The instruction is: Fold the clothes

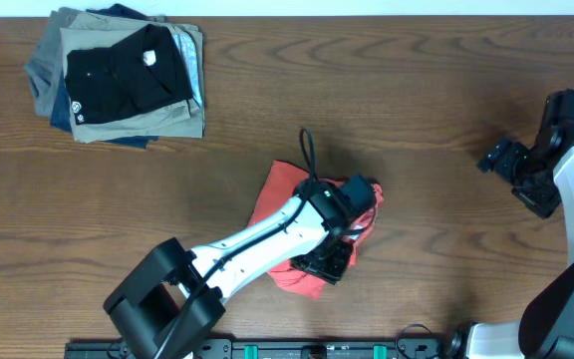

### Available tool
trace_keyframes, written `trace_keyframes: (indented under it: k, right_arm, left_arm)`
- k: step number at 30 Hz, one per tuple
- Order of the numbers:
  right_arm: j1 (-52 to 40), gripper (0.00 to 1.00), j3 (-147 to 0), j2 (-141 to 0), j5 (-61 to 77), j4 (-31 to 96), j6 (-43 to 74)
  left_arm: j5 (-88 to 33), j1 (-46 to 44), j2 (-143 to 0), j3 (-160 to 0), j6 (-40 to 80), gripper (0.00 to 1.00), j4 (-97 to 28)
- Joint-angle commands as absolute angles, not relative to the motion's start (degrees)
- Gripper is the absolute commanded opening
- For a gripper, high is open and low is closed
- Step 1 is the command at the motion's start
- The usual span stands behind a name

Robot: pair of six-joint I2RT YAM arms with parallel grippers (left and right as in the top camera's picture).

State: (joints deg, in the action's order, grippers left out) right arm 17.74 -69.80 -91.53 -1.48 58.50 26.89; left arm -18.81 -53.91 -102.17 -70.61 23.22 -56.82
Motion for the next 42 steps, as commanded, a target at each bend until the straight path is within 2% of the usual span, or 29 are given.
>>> trace_keyframes:
  k: [1,2,4,13,23,32,39,40,42]
  right_arm:
    - [17.9,0.99,-70.5,-91.2,-1.7,58.5,26.5]
    - [17.9,0.99,-70.5,-91.2,-1.7,58.5,26.5]
    - [17.9,0.99,-70.5,-91.2,-1.7,58.5,26.5]
    - [17.9,0.99,-70.5,-91.2,-1.7,58.5,26.5]
    - [17.9,0.99,-70.5,-91.2,-1.7,58.5,26.5]
    - [18.0,0.99,-70.5,-91.2,-1.7,58.5,26.5]
    - [17.9,0.99,-70.5,-91.2,-1.7,58.5,26.5]
    - [17.9,0.99,-70.5,-91.2,-1.7,58.5,26.5]
    - [17.9,0.99,-70.5,-91.2,-1.7,58.5,26.5]
  left_arm:
    - [-19.0,-55.1,-102.6,-70.5,23.2,0.33,-55.6]
    - [-19.0,-55.3,-102.6,-70.5,23.2,0.28,-55.1]
    - [-19.0,-55.5,-102.6,-70.5,23.2,0.06,-54.5]
    - [-19.6,-55.5,-99.9,-73.0,23.2,0.06,-57.3]
    - [-22.1,-55.5,-93.8,-73.7,23.8,0.06,-55.1]
    - [-22.1,-58.8,-97.4,-71.7,28.4,0.06,-48.8]
    - [-22.1,-64.2,-103.8,-71.6,29.5,0.06,-49.2]
    - [-22.1,-64.8,-104.4,-71.6,29.5,0.07,-49.5]
    - [-22.1,-65.7,-105.6,-71.6,29.5,0.26,-50.7]
